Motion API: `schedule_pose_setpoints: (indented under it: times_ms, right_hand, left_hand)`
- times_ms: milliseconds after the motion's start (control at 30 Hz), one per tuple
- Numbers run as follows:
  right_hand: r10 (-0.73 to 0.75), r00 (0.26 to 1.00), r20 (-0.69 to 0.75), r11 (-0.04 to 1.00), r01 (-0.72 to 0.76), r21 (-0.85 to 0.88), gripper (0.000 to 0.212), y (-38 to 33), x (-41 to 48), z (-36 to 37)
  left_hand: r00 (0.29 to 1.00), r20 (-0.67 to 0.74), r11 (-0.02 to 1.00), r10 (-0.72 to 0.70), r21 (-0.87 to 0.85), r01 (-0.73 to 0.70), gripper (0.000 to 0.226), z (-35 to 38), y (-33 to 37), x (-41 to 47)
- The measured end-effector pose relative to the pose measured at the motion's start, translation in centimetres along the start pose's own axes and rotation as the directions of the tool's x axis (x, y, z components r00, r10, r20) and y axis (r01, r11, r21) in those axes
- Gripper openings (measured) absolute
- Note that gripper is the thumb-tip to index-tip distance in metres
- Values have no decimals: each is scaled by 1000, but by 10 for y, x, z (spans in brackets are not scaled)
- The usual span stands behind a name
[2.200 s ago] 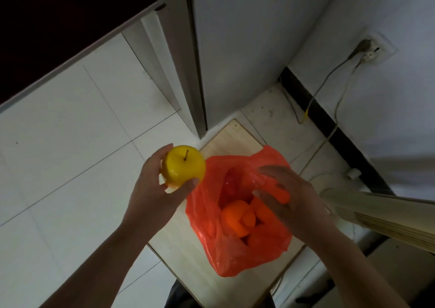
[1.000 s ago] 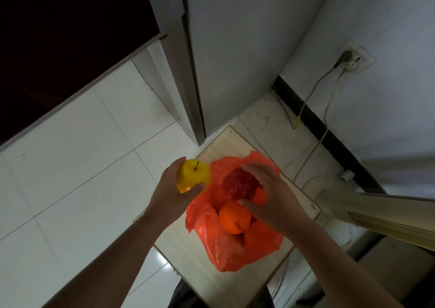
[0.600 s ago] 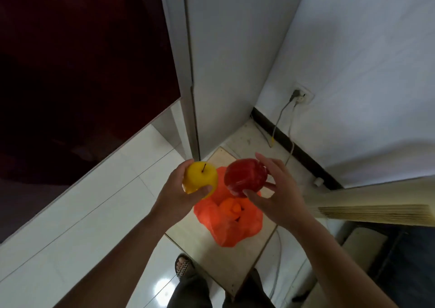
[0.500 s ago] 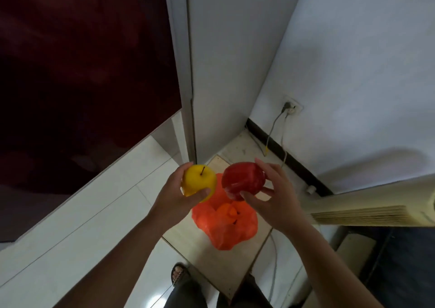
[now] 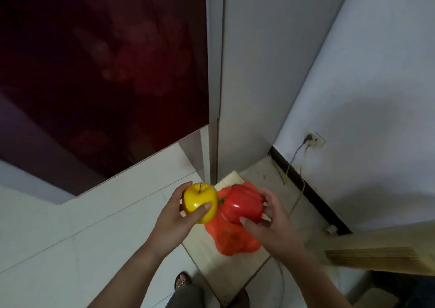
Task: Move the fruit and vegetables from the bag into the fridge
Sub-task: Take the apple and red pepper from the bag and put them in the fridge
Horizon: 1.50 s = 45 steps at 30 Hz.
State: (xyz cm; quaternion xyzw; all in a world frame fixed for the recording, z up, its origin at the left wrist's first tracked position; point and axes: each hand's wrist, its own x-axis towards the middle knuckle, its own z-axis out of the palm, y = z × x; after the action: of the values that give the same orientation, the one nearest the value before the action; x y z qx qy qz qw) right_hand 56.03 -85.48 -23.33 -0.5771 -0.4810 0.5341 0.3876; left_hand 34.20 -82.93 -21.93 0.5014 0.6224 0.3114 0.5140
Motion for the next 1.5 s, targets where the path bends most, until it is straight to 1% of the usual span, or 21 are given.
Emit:
schedule_pose_setpoints:
  times_ms: [133,233,333,433,567,633,733,867,933,1067,1133,1233,1300,1400,1500]
  right_hand:
    - [-15,986,164,997,27,-73,72,5,-5,-16]
    - [0,966,259,991,35,-131,67,11,-8,-12]
    - [-11,936,352,975,89,-205,62,13,-10,1]
    - [2,891,454,955,134,-265,66,6,-11,24]
    - [-30,833,552,939,213,-270,67,-10,-15,57]
    - [-62,806,588,927,265,-266,66,-20,-18,75]
    - [-81,784,616,904,319,-287,65,-29,-22,105]
    - [-91,747,659,880,370,-298,64,-37,-34,161]
    - [-116,715,689,868,410,-279,64,-41,-45,198]
    - [-135,618,775,804,525,-279,70,-49,-70,286]
    - [-152,573,805,791,560,-249,71,-52,-83,333]
    - [-176,524,833,793,577,-195,72,-56,-103,401]
    - [-174,479,861,789,591,-169,73,-59,-115,441]
    - [-171,403,899,777,617,-129,73,-65,-130,488]
    - [-160,346,925,757,644,-110,68,-71,-132,526]
  left_hand:
    - [997,-80,998,10,69,-5,58,9,-5,-31]
    - [987,-163,991,-5,133,27,63,10,-16,-55]
    - [968,-250,984,-27,166,70,66,8,-28,-82]
    - [932,-356,988,-67,107,112,67,-4,-39,-111]
    - [881,-455,991,-130,-37,127,68,-30,-52,-144]
    - [858,-493,989,-145,-78,122,64,-41,-60,-157]
    - [839,-522,988,-152,-94,121,62,-64,-72,-174]
    - [795,-587,989,-149,-96,115,63,-115,-95,-202]
    - [776,-613,988,-151,-107,107,64,-146,-110,-221]
    - [729,-665,987,-159,-122,103,65,-214,-146,-268]
    - [697,-697,986,-166,-129,106,66,-247,-163,-295]
    - [650,-736,982,-187,-141,123,69,-290,-185,-334]
    - [616,-760,979,-206,-151,140,66,-311,-196,-357]
    - [560,-798,975,-222,-178,133,67,-336,-206,-381]
    - [531,-817,974,-226,-196,113,67,-360,-215,-387]
